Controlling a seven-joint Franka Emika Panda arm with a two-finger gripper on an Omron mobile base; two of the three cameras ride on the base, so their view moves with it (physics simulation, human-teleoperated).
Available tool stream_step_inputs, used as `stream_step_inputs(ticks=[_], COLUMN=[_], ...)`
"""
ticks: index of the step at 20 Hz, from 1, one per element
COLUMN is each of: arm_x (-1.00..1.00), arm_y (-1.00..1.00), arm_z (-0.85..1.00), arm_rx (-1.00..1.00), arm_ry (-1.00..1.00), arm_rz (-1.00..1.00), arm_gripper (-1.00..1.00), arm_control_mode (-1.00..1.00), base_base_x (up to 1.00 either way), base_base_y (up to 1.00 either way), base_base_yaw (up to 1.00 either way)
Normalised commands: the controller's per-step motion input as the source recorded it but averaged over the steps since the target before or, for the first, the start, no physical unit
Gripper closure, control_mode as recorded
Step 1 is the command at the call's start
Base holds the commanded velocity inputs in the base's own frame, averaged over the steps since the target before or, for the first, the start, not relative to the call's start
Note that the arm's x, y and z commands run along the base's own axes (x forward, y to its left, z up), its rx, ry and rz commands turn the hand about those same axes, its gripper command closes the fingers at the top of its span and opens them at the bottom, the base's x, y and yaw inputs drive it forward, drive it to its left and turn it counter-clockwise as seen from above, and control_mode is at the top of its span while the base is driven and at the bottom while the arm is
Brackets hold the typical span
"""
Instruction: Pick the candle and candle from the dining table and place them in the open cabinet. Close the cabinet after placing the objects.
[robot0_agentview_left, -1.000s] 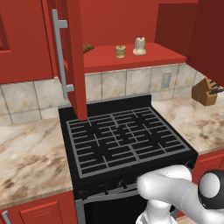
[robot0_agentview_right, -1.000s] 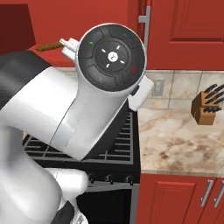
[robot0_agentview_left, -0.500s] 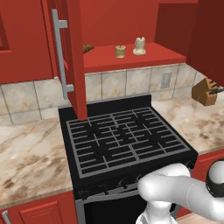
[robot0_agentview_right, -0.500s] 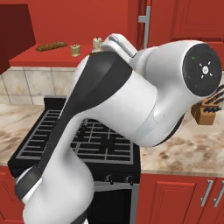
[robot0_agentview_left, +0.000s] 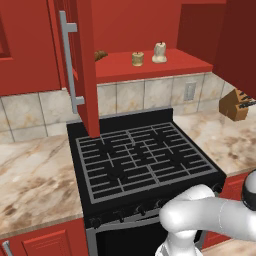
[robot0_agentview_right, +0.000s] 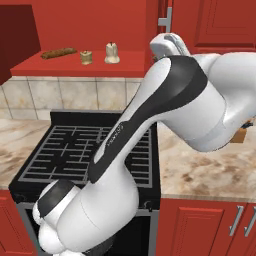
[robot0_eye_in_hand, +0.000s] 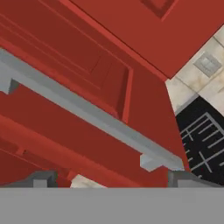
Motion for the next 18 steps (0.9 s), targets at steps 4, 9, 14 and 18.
stream_step_inputs(ticks=[4,9,14,18], arm_x=[0.50,0.39,0.21,0.01], arm_y=[-0.37,-0.24,0.00,0.00], arm_z=[-0.17,-0.13,0.00,0.00], arm_rx=[0.13,0.07,0.00,0.00], arm_ry=[-0.20,-0.32,-0.34,-0.41], arm_rz=[0.07,0.07,0.10,0.14], arm_gripper=[-1.00,-1.00,-1.00,-1.00], arm_control_mode=[-1.00,-1.00,-1.00,-1.00], base_base_x=[0.00,0.00,0.00,0.00], base_base_y=[0.00,0.00,0.00,0.00], base_base_yaw=[0.00,0.00,0.00,0.00])
